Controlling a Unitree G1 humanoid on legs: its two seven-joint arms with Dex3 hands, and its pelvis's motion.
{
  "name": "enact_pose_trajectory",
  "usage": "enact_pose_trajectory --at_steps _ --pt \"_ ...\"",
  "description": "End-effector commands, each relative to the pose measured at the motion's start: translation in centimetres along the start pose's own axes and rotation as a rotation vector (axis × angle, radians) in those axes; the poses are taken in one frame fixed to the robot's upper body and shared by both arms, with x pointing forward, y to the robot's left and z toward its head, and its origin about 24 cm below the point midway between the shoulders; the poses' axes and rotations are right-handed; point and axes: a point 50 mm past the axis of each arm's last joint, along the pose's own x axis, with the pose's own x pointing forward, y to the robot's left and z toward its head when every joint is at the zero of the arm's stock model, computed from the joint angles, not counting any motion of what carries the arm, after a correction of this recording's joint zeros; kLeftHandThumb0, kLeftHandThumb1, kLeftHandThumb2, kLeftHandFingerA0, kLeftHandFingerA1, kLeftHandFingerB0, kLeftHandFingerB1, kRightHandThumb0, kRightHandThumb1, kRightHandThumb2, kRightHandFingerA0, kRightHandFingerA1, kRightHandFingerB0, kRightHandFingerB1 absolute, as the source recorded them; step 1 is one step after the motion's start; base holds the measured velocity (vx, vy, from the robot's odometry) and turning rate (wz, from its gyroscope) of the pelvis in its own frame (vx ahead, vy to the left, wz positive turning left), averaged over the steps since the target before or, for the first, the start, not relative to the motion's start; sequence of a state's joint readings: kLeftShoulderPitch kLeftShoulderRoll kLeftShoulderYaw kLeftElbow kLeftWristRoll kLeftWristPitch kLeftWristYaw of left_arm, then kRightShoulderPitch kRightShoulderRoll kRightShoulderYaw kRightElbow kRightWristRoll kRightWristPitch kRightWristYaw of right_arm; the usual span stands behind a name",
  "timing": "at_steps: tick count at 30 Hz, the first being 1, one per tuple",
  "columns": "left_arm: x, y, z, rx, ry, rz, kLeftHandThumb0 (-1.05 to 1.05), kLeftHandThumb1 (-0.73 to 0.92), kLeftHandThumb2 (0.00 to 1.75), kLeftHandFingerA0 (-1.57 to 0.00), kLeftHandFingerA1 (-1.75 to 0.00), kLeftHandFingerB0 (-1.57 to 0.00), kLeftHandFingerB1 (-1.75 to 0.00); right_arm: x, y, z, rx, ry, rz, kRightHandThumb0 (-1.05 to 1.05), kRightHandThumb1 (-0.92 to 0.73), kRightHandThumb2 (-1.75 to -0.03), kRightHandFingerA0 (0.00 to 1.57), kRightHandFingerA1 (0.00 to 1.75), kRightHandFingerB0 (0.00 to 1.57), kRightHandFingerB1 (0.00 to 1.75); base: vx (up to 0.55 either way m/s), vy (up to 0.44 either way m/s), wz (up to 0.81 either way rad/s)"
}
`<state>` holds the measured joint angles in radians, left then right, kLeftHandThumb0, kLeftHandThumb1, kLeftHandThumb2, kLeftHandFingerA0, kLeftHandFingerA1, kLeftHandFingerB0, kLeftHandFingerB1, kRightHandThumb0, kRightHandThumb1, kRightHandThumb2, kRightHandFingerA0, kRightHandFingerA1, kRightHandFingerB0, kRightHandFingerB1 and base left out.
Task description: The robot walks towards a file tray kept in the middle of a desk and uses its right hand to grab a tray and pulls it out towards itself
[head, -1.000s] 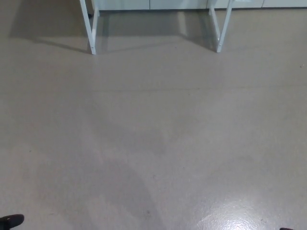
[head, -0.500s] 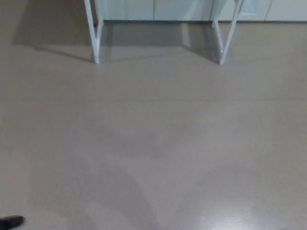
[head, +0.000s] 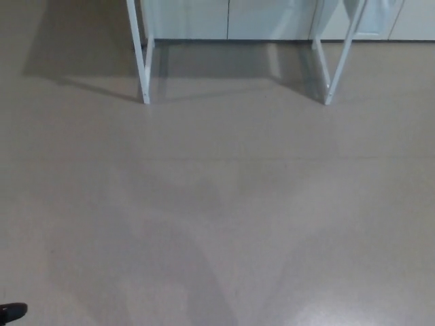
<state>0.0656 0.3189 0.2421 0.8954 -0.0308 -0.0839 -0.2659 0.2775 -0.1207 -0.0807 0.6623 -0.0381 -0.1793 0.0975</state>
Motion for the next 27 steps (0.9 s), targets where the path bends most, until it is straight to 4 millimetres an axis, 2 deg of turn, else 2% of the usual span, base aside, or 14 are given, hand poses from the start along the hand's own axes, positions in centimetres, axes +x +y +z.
enact_pose_trajectory --at_steps 1,7,8,10,12,13,19,20,21,22,23,24,25,27 --pt "-0.8 -0.2 -1.3 0.024 0.002 -0.011 -0.45 0.35 0.96 -0.45 -0.77 -0.33 -0.68 -1.2 -1.0 -1.1 -0.034 -0.004 -0.015 -0.27 -0.57 -0.57 0.54 0.62 0.44 0.49 0.22 -0.038 0.37" --pt "-1.9 -0.1 -2.6 0.069 -0.006 -0.002 -0.44 0.33 0.90 -0.55 -0.81 -0.32 -0.65 -1.8 -0.7 -2.2 -0.049 0.024 -0.012 -0.27 -0.57 -0.57 0.60 0.63 0.46 0.49 0.25 -0.038 -0.04" --pt "-2.5 0.1 -3.6 0.062 0.025 0.002 -0.46 0.33 0.89 -0.56 -0.83 -0.33 -0.65 -2.3 -0.5 -2.9 -0.056 0.036 0.002 -0.26 -0.57 -0.57 0.58 0.62 0.45 0.49 0.24 0.045 -0.15" --pt "-2.7 0.5 -4.1 0.077 0.044 0.025 -0.47 0.34 0.89 -0.48 -0.76 -0.32 -0.63 -2.2 -0.1 -3.0 -0.063 0.039 0.011 -0.27 -0.58 -0.57 0.58 0.62 0.45 0.49 0.25 0.091 -0.17" --pt "-3.0 0.8 -4.3 0.060 0.035 0.028 -0.43 0.32 0.89 -0.53 -0.79 -0.34 -0.64 -2.0 0.1 -2.9 -0.096 0.036 0.018 -0.28 -0.57 -0.57 0.60 0.62 0.46 0.49 0.26 0.147 -0.13" --pt "-3.2 0.9 -4.4 0.056 0.034 0.035 -0.40 0.39 0.76 -0.51 -0.89 -0.32 -0.62 -1.9 0.3 -2.9 -0.107 0.035 0.022 -0.28 -0.57 -0.57 0.59 0.63 0.46 0.50 0.36 0.194 -0.15" --pt "-3.2 1.2 -4.6 0.042 0.045 0.031 -0.42 0.40 0.73 -0.52 -0.91 -0.34 -0.61 -1.5 0.4 -2.4 -0.128 0.023 0.023 -0.31 -0.57 -0.56 0.65 0.62 0.48 0.48 0.31 0.263 -0.18" --pt "-3.1 1.2 -4.6 0.043 0.047 0.026 -0.42 0.41 0.73 -0.50 -0.91 -0.34 -0.62 -1.5 0.4 -2.4 -0.126 0.018 0.025 -0.30 -0.57 -0.57 0.64 0.62 0.47 0.49 0.22 0.074 0.04" --pt "-3.1 1.2 -4.6 0.046 0.048 0.027 -0.45 0.33 0.89 -0.54 -0.82 -0.32 -0.64 -1.5 0.5 -2.5 -0.123 0.018 0.025 -0.30 -0.57 -0.57 0.63 0.62 0.47 0.48 0.25 0.046 0.08" --pt "-2.9 1.1 -4.4 0.060 0.044 0.033 -0.47 0.33 0.89 -0.58 -0.84 -0.34 -0.64 -1.5 0.3 -2.4 -0.124 0.016 0.020 -0.30 -0.57 -0.57 0.64 0.62 0.48 0.48 0.28 0.014 0.10" --pt "-2.9 0.9 -4.4 0.050 0.049 0.027 -0.44 0.40 0.73 -0.57 -0.94 -0.34 -0.61 -1.6 0.2 -2.4 -0.124 0.018 0.020 -0.29 -0.57 -0.57 0.64 0.62 0.47 0.48 0.28 -0.005 0.10" --pt "-2.9 0.9 -4.5 0.054 0.047 0.024 -0.44 0.41 0.72 -0.57 -0.94 -0.35 -0.61 -1.7 0.2 -2.5 -0.124 0.019 0.021 -0.29 -0.58 -0.57 0.63 0.62 0.47 0.47 0.29 -0.044 0.10" --pt "-2.8 0.8 -4.4 0.073 0.044 0.017 -0.48 0.34 0.89 -0.62 -0.86 -0.34 -0.64 -1.7 0.1 -2.5 -0.123 0.021 0.019 -0.28 -0.58 -0.57 0.63 0.61 0.46 0.47 0.21 -0.087 0.06" --pt "-2.5 0.7 -4.2 0.077 0.047 0.019 -0.47 0.35 0.88 -0.58 -0.83 -0.34 -0.64 -1.6 0.0 -2.4 -0.146 0.020 0.016 -0.31 -0.58 -0.57 0.63 0.60 0.46 0.47 0.31 -0.141 0.15"
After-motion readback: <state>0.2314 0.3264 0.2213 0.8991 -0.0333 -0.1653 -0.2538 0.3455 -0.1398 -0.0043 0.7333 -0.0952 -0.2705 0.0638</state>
